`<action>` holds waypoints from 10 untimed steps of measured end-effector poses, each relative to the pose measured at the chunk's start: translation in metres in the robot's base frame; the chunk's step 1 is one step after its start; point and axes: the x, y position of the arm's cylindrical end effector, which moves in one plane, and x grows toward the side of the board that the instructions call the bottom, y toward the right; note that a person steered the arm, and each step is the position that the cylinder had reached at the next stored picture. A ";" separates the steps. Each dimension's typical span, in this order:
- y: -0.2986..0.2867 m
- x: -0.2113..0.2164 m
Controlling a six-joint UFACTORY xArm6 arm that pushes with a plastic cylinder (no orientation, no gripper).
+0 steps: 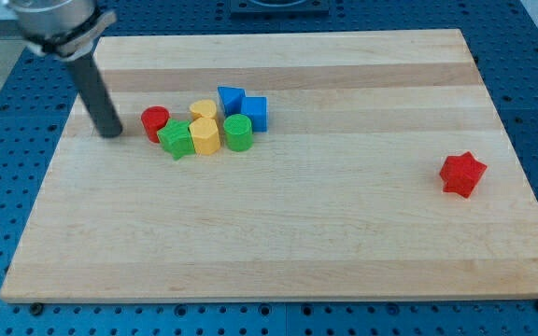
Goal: Push the red star up a bit
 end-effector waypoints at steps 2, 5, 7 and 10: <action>0.112 0.081; 0.359 0.082; 0.364 0.096; 0.457 0.091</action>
